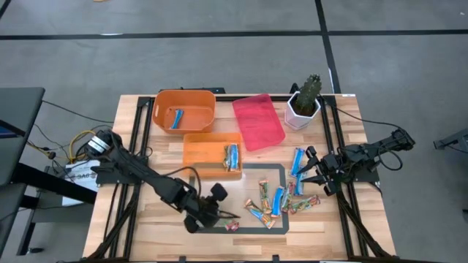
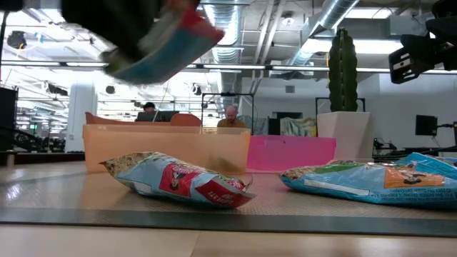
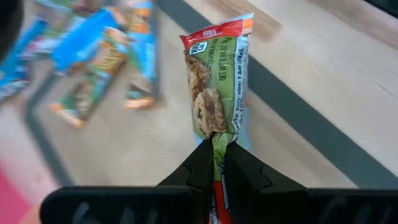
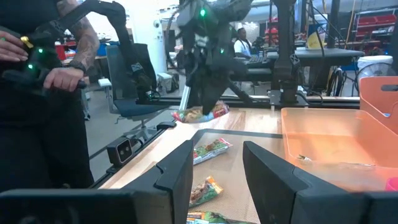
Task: Pick and place Granola Bars by type
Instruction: Put the red granola bar into the red bin
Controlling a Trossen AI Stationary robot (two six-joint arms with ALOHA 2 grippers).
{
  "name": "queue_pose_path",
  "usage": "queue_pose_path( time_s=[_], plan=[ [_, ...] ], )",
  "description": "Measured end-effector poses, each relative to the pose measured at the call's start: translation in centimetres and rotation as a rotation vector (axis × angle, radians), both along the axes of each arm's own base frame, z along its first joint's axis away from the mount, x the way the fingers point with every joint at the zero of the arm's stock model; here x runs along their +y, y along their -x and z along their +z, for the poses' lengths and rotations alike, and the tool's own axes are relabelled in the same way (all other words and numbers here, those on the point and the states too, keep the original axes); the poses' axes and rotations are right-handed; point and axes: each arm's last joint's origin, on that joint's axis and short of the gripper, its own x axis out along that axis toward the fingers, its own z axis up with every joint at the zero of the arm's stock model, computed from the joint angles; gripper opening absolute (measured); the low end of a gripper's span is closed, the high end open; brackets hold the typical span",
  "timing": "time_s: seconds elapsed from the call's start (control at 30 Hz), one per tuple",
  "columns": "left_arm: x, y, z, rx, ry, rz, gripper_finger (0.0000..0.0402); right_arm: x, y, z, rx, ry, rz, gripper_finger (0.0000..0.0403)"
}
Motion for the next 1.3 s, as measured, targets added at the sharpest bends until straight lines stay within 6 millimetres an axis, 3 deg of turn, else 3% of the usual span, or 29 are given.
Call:
queue_pose_path(
  time_s=[0.23, 0.53, 0.9, 1.3],
  plan=[
    [2.1, -2.9, 3.5, -0.132, 0.056, 0.098, 0.0023, 0.0, 0.0, 0.0, 0.000, 0.000, 0.000, 0.0133],
    [6.9, -6.0, 7.5, -0.313, 0.097, 0.268, 0.0023, 0.0, 0.0, 0.0, 0.000, 0.000, 0.000, 0.0133],
    [15.2, -8.3, 10.0, -0.506, 0.118, 0.492, 0.0023, 0.0, 0.0, 0.0, 0.000, 0.000, 0.000, 0.0133],
    [24.2, -8.4, 11.5, -0.696, 0.180, 0.725, 0.0023, 0.0, 0.0, 0.0, 0.000, 0.000, 0.000, 0.0133]
  ],
)
